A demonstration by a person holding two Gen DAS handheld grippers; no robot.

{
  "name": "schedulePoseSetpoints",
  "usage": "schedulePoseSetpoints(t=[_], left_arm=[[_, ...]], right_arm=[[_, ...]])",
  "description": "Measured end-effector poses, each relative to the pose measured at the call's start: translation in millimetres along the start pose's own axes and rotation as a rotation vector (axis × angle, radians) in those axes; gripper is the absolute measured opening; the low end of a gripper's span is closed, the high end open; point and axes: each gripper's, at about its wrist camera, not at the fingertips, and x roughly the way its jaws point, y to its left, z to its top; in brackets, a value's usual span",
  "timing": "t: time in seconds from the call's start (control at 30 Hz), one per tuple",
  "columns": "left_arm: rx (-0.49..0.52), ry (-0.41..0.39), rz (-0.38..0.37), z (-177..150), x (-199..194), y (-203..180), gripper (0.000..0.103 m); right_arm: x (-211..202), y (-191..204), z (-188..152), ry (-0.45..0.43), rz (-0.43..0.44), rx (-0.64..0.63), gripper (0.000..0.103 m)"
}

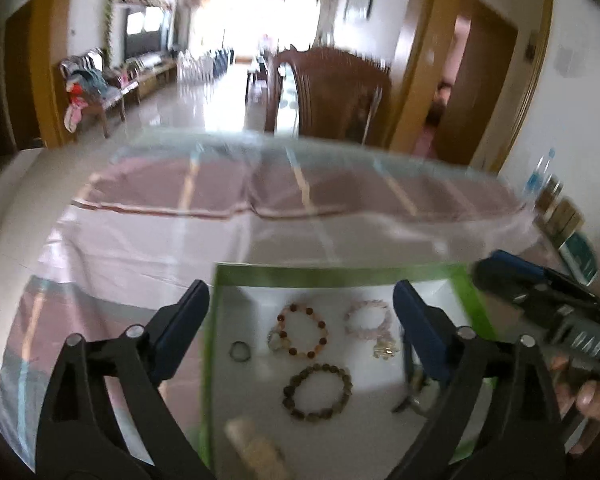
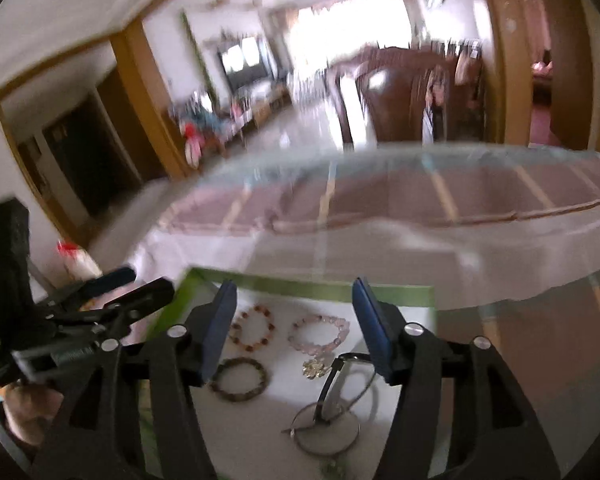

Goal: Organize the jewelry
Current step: 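Open both grippers over the box to release the bead bracelets, then withdraw both open grippers from the box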

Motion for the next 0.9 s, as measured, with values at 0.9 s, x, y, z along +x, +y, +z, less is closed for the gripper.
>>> schedulePoseSetpoints(t=[0.9], left_arm=[[0.061,-0.236,0.211,-220.8,-264.2,-57.9,0.099]], right_arm=[[-224.3,84.4,-203.8,-0.125,-0.23,-0.088,0.1]])
